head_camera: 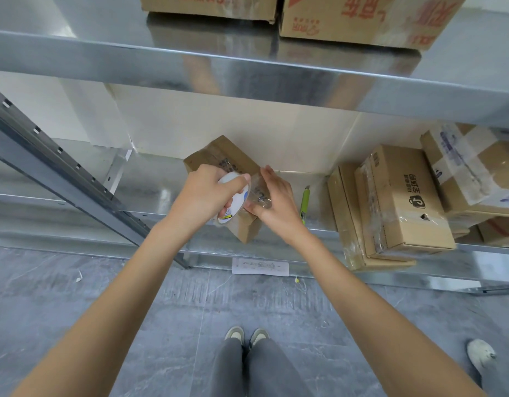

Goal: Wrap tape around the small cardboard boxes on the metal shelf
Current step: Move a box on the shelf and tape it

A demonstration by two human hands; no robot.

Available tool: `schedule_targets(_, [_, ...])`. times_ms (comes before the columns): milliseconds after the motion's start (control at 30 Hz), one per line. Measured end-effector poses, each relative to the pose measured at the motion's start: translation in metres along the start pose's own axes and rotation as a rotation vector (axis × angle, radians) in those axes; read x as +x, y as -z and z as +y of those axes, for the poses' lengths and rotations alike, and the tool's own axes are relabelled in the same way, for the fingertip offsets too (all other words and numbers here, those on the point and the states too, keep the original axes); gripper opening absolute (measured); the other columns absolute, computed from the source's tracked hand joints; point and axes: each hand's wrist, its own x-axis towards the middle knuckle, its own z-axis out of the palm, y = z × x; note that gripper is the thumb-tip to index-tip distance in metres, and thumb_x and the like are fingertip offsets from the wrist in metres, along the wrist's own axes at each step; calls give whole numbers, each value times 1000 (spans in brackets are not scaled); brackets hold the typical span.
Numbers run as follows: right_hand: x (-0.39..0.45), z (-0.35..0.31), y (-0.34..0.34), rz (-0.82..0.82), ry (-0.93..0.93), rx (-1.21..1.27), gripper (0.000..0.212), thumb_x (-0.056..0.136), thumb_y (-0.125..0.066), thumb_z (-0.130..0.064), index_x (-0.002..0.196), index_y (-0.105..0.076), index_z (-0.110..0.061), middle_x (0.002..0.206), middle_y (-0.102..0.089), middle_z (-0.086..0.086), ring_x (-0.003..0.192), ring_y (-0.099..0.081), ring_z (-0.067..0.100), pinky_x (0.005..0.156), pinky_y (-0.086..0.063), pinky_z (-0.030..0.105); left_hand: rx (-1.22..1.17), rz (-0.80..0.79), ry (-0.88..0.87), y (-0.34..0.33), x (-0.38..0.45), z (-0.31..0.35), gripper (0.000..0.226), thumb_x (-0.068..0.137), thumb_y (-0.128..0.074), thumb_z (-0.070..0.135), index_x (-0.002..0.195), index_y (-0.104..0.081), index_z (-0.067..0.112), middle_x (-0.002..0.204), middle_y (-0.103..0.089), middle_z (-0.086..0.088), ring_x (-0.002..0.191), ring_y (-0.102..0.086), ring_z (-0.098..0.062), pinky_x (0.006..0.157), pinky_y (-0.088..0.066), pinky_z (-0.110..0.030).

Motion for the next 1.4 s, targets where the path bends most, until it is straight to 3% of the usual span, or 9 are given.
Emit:
schedule_targets(233, [-2,1,-2,-12,-1,-13,88,85,-70,-43,154,-22,-16,162,-12,-4,144,-13,13,115,-12,23,360,27,42,0,-23,-14,45,89,-60,50,70,-56,10,47,-63,3,46,-63,-11,54,-50,-27])
schedule_targets(300, [-2,1,0,-40,-3,-33,89,85,-68,-45,154,-19,-17,162,-9,-3,145,-11,14,116,-11,24,425,19,11,-4,-28,-14,34,91,-55,50,98,-60,17,61,-69,-2,61,-67,-21,68,-57,-37])
schedule_targets(367, [-2,3,3,-99,11,-77,90,88,-61,-52,155,-13,-18,163,-3,-3,147,-6,16,117,-8,28,460,-9,-17,-6,-33,-15,42,94,-51,50,132,-47,33,71,-71,-4,69,-68,-23,76,-57,-39])
schedule_targets(433, [-3,5,6,-160,31,-151,90,90,-52,-59,156,-5,-19,163,5,-4,147,-1,18,114,-4,28,490,-29,-58,-5,-35,-19,49,96,-47,50,142,-37,40,80,-72,-4,79,-68,-25,82,-55,-41])
schedule_targets(533, [-1,5,9,-215,32,-216,88,93,-45,-61,156,0,-18,162,12,-3,148,4,21,114,-1,27,500,-18,-89,-4,-34,-21,44,97,-44,49,141,-42,43,85,-73,-3,89,-66,-25,84,-53,-40])
schedule_targets(667, [2,1,12,-269,16,-237,83,96,-42,-54,155,3,-17,161,16,-3,149,8,22,119,0,34,502,-38,-91,-6,-31,-21,35,98,-43,47,132,-52,43,63,-69,3,56,-55,-4,71,-51,-29])
schedule_targets(900, [4,-2,10,-316,-13,-223,75,101,-39,-45,155,6,-18,160,22,-3,147,16,19,118,6,32,370,-24,-61,-7,-32,-38,27,96,-48,43,119,-61,43,57,-68,4,56,-55,2,77,-57,-36])
schedule_targets(1233, [7,-4,16,-387,11,-298,79,101,-36,-49,154,11,-13,159,25,2,147,19,23,117,8,33,410,-76,-58,-14,-31,-48,28,96,-46,38,119,-61,43,58,-67,1,43,-53,9,66,-53,-28])
schedule_targets(1400, [8,-5,18,-429,14,-297,80,100,-35,-50,153,13,-12,158,27,4,146,21,24,117,8,35,491,-60,-98,-14,-33,-43,28,97,-46,36,119,-62,37,60,-66,-1,52,-58,-5,69,-55,-33])
